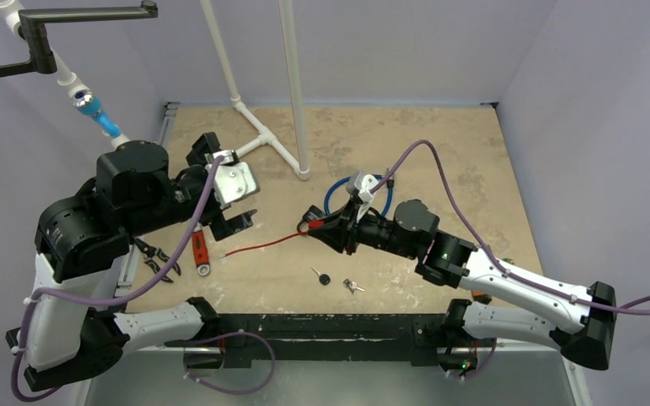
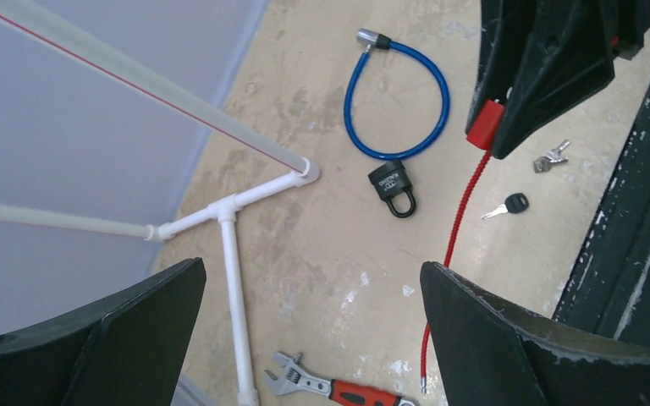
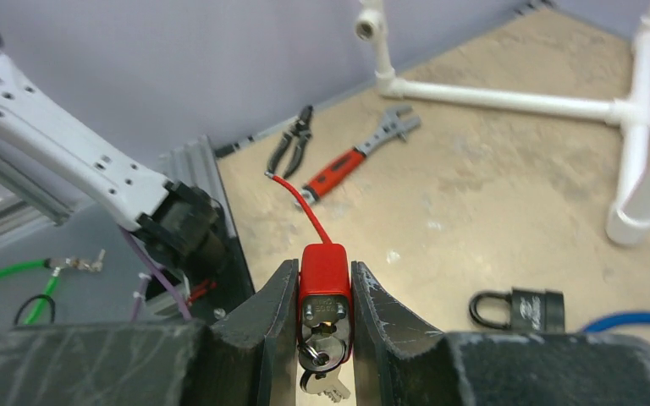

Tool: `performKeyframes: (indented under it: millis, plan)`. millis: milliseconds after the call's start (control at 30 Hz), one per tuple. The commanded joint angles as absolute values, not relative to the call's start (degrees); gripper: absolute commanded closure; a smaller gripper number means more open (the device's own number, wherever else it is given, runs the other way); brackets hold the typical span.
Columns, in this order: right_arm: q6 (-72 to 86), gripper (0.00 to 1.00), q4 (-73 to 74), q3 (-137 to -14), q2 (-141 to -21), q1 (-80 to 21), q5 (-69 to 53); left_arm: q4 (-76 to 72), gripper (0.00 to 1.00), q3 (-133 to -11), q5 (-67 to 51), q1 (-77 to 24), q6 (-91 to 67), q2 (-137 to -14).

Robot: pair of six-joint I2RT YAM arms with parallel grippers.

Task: Unlock with the key

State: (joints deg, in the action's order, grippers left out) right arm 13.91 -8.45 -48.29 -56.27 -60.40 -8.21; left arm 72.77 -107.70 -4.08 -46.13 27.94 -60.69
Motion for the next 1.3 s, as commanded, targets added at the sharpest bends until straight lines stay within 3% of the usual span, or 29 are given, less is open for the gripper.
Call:
performKeyframes:
  millis: [0,267,667,1067,1167,1267]
  plan:
    - [13.09,1.00,-4.55,-47.07,-53.31,-59.90,-1.01,72.73,0.00,-110.56,2.08,-45.39,24.25,-62.88]
    - [17.03,1.00,2.52,-43.96,-51.59,-58.37,16.84,72.52,0.00,-104.99,-1.87,-40.53,19.21,-64.52]
    - [30.15,1.00,11.24,-41.16,-47.76,-46.74,37.08,71.87,0.00,-99.00,-5.79,-36.21,17.37,-65.62]
    - [48.14,1.00,25.47,-40.96,-54.81,-38.99,40.99,72.53,0.00,-96.94,-6.77,-36.26,18.78,-65.03]
    - [52.22,0.89,25.64,-39.64,-56.64,-38.38,38.63,72.58,0.00,-97.20,-7.22,-36.21,18.84,-65.00]
    - [55.28,0.70,25.58,-38.41,-59.00,-37.90,37.34,72.60,0.00,-97.14,-7.23,-36.21,18.73,-64.89]
